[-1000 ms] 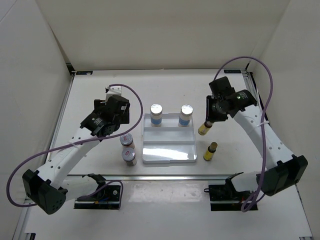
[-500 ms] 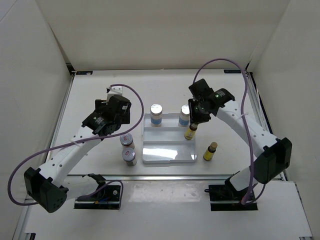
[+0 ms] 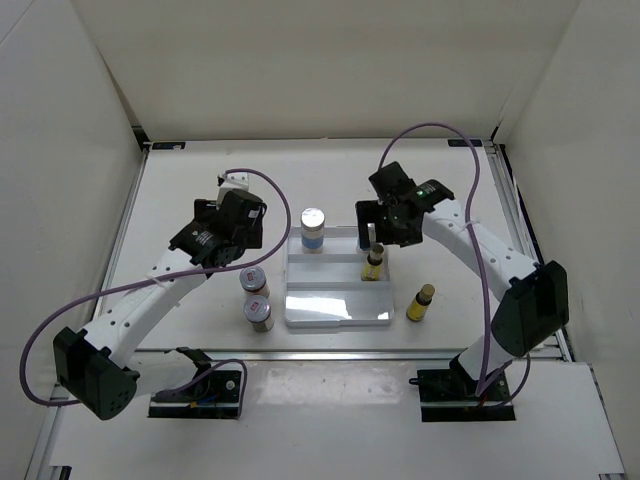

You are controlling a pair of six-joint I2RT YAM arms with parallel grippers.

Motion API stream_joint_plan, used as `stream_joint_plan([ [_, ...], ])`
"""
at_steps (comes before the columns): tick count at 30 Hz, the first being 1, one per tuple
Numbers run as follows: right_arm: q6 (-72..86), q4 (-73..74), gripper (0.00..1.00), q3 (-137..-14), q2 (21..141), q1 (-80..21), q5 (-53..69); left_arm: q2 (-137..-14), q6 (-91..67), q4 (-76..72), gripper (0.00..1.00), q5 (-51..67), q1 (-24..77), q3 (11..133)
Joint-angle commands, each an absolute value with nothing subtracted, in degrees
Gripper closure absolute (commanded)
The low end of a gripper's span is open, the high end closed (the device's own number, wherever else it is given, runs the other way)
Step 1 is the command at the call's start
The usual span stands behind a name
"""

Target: Organize the condiment bottles

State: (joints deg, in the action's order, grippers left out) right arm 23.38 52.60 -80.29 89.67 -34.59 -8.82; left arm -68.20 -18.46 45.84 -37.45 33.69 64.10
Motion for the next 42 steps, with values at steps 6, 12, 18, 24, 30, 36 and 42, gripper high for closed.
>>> stream_joint_plan([
  [6, 26.9, 60.8, 0.0, -82.7, 75.9, -34.6, -18.4, -67.8, -18.4, 45.2, 0.0, -36.3, 33.6, 65.0],
  [12, 35.0, 67.1, 0.0, -71.9, 66.9, -34.6, -17.8, -66.2, -18.4, 45.2, 0.0, -35.2, 33.6, 65.0],
  [18, 39.1, 67.1, 0.12, -64.3, 63.5, -34.6, -20.0, -66.9, -18.4, 45.2, 0.0, -34.2, 33.6, 65.0],
  [24, 41.3, 69.5, 0.24, -64.8, 64.7, -34.6, -20.6, -68.8, -17.8, 45.2, 0.0, -34.2, 33.6, 65.5],
  [30, 41.8, 68.9, 0.38, -62.9, 66.4, -34.6, -19.2, -68.8, -17.8, 45.2, 0.0, -34.2, 33.6, 65.5],
  [36, 43.1, 66.9, 0.49, -60.3, 68.3, -34.6, -19.9, -69.3, -17.8, 45.2, 0.0, -33.7, 33.6, 66.1],
  [42, 43.1, 68.7, 0.8, -63.6, 70.4, -36.2, -21.0, -67.8, -17.8, 45.2, 0.0, -33.0, 33.6, 65.6],
])
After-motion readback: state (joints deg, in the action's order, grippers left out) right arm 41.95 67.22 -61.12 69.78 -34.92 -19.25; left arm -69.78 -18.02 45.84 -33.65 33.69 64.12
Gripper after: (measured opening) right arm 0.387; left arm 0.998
